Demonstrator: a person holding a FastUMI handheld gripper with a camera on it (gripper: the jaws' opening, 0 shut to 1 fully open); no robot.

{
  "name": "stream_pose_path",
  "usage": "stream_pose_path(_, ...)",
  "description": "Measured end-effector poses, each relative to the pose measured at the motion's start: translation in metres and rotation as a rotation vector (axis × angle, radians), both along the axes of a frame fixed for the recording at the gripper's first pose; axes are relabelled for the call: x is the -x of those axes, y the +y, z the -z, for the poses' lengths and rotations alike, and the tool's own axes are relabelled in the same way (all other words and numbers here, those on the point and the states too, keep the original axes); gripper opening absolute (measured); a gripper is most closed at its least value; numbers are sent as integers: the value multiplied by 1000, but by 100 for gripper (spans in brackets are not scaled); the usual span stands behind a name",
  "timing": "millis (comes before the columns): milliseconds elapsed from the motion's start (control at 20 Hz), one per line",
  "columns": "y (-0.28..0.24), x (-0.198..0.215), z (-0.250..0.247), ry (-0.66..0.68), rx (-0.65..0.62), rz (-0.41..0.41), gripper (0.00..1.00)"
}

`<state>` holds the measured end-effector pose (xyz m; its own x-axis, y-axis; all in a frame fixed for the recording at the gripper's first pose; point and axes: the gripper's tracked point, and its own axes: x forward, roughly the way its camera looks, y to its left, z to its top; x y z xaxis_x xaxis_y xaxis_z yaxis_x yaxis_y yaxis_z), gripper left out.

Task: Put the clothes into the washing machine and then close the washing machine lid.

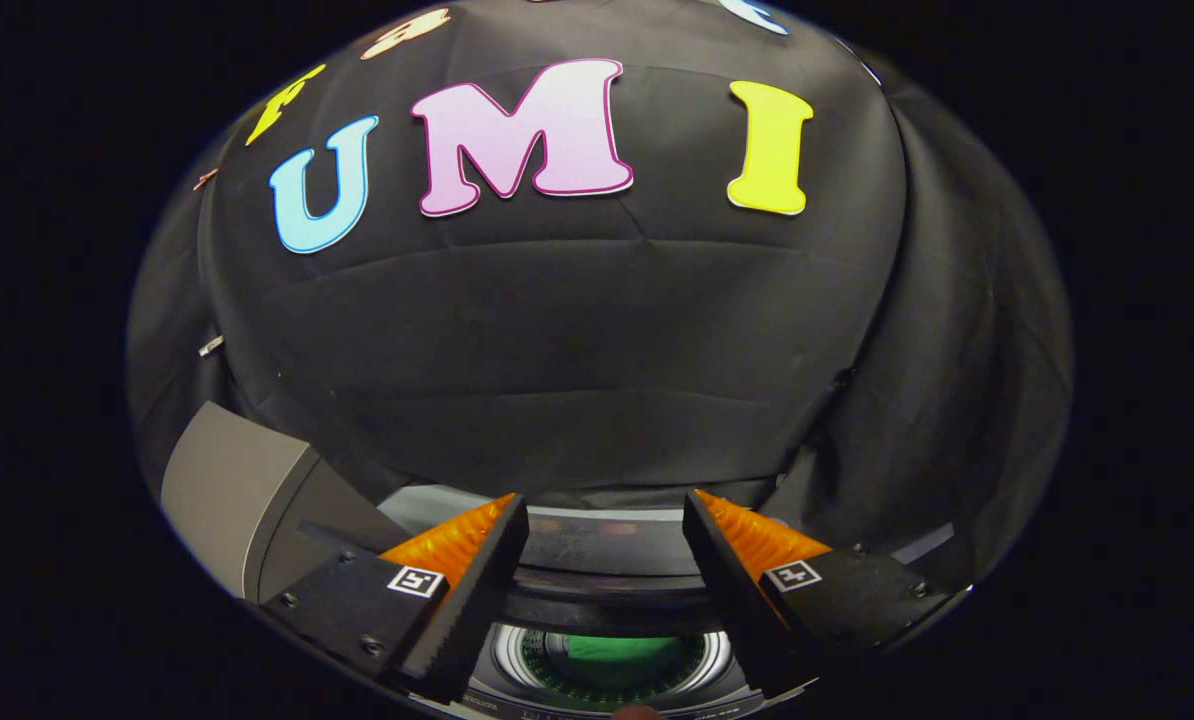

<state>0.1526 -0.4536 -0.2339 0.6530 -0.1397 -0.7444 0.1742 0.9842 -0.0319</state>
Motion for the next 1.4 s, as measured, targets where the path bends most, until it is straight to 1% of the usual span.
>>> stream_pose_path(300, 4, 23, -2, -21, 10, 0, 100)
stream_pose_path(550, 4, 28, -4, -74, 31, -1, 100)
stream_pose_path(800, 5, 36, -1, -69, 42, 8, 100)
stream_pose_path(1050, 10, 60, 9, -16, 51, 18, 100)
stream_pose_path(1150, 16, 87, 31, 70, 77, -6, 99)
stream_pose_path(1200, 24, 103, 38, 113, 61, -27, 100)
stream_pose_path(1250, 33, 110, 43, 126, 34, -35, 100)
stream_pose_path(1400, 52, 123, 44, 117, 20, -53, 98)
